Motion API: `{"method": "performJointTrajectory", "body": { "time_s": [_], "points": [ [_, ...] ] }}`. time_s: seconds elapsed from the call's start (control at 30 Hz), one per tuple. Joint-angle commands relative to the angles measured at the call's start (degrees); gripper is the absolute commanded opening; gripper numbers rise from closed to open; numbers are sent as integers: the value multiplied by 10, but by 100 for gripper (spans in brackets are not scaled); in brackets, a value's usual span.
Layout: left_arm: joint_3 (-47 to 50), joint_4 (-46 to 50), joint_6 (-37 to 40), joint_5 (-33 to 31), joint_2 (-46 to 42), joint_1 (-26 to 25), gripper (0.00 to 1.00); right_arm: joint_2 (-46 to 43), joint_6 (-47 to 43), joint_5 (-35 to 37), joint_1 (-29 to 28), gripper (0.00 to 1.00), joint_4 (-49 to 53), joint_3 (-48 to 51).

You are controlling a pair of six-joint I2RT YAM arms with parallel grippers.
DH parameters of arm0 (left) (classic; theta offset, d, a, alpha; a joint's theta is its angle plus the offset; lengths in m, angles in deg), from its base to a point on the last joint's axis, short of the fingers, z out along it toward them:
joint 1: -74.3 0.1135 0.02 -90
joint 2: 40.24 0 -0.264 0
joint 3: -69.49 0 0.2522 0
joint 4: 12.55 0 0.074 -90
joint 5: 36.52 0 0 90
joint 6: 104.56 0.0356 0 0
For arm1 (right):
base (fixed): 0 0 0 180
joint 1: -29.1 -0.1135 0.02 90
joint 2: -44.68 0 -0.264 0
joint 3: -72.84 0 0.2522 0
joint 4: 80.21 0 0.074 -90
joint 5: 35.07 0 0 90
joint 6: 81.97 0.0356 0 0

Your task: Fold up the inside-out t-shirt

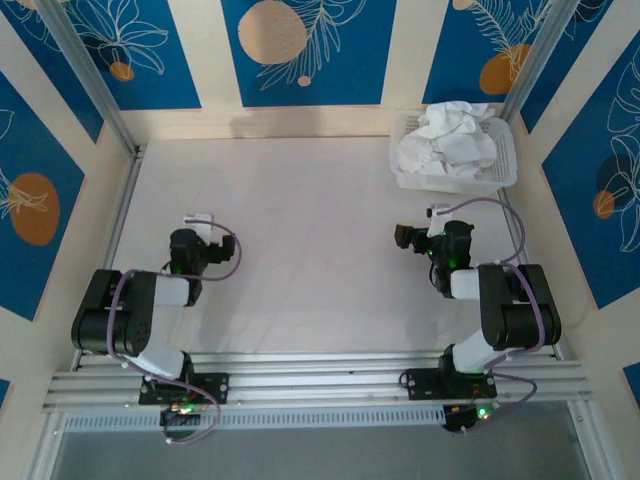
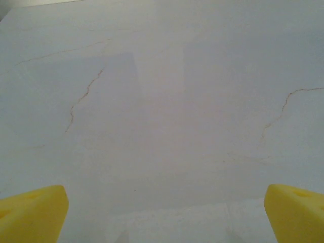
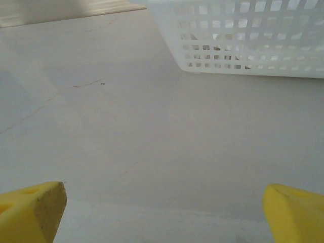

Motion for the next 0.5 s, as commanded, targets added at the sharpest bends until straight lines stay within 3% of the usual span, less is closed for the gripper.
{"method": "performJointTrajectory", "body": {
  "time_s": [0.0, 0.47],
  "points": [
    [-11, -14, 6, 10, -3, 0, 99, -4, -16, 4, -4, 99, -4, -9],
    [-11, -13, 6, 11, -2, 0, 99, -4, -8, -18, 8, 99, -5, -9]
  ]
}}
